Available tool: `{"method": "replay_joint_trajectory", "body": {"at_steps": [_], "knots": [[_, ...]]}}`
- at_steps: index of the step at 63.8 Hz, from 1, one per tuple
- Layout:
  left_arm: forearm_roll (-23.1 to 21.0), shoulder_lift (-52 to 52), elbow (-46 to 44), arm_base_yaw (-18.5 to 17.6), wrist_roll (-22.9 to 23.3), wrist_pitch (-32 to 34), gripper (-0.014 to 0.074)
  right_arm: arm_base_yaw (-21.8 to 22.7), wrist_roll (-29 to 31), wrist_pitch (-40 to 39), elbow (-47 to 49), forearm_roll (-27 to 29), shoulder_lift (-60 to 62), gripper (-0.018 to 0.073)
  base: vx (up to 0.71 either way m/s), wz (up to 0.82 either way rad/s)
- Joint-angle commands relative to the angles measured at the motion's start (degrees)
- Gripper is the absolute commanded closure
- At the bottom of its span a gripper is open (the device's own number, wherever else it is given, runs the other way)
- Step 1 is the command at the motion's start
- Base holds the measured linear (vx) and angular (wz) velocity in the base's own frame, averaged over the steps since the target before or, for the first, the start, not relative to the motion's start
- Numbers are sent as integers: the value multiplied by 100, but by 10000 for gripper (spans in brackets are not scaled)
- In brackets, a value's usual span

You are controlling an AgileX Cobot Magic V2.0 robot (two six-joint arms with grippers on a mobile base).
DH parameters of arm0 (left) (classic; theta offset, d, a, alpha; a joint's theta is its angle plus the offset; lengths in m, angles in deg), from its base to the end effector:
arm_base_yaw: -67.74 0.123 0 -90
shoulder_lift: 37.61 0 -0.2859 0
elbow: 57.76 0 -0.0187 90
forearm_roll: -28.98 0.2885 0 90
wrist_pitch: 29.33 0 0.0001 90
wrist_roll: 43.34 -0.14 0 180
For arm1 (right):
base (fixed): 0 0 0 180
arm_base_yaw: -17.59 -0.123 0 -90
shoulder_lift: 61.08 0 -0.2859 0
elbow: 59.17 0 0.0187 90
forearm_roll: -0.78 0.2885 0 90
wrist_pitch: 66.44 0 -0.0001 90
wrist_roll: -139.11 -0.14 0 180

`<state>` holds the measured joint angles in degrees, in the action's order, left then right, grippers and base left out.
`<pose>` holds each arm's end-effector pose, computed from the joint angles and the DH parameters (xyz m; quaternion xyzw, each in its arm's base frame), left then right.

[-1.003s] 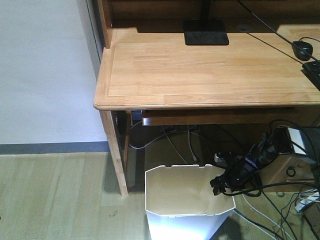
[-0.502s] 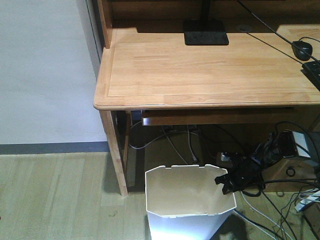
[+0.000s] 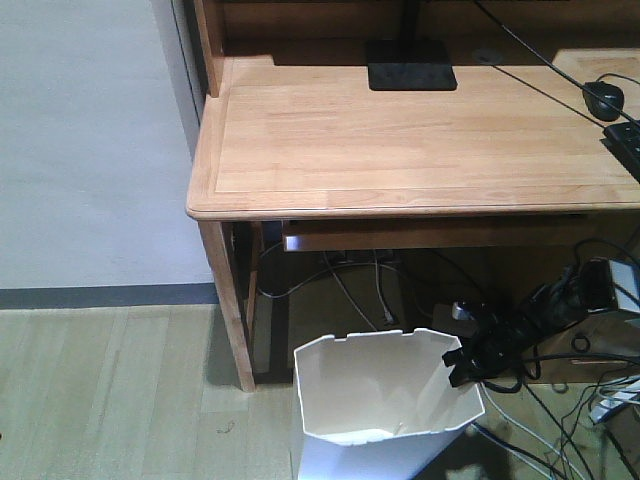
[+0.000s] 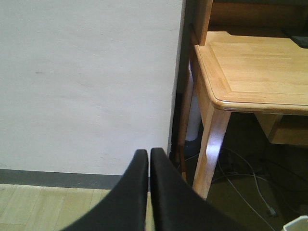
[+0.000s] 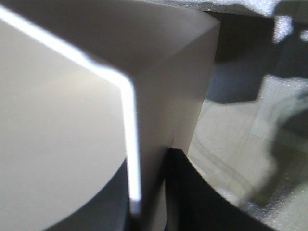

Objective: Move trash bin to bedside with robot
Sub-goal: 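Drag the bin out from under the desk with the right gripper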

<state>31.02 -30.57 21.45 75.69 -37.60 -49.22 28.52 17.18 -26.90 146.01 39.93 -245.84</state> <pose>0.1358 0.0207 0.1566 -0.0856 0.7947 0.0265 0.6003 0.3798 -0.0160 -0.2898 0.1055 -0.9677 -0.2266 0.0341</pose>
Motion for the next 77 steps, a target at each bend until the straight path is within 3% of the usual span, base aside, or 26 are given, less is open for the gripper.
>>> {"method": "replay_joint_trajectory", "body": {"at_steps": [1, 13, 43, 59, 77], "knots": [[-13, -81, 19, -17, 25, 376, 603, 40, 327, 907, -208, 558, 831, 564, 0, 0], [-13, -81, 19, -17, 25, 376, 603, 40, 727, 132, -1355, 759, 1633, 563, 0, 0], [-13, -81, 19, -17, 25, 376, 603, 40, 1339, 130, -3383, 908, 3630, 563, 0, 0], [-13, -81, 19, -17, 25, 376, 603, 40, 1401, 117, -4058, 1014, 4359, 563, 0, 0], [-13, -81, 19, -17, 25, 376, 603, 40, 1361, 533, -4112, 1185, 4457, 563, 0, 0]]}}
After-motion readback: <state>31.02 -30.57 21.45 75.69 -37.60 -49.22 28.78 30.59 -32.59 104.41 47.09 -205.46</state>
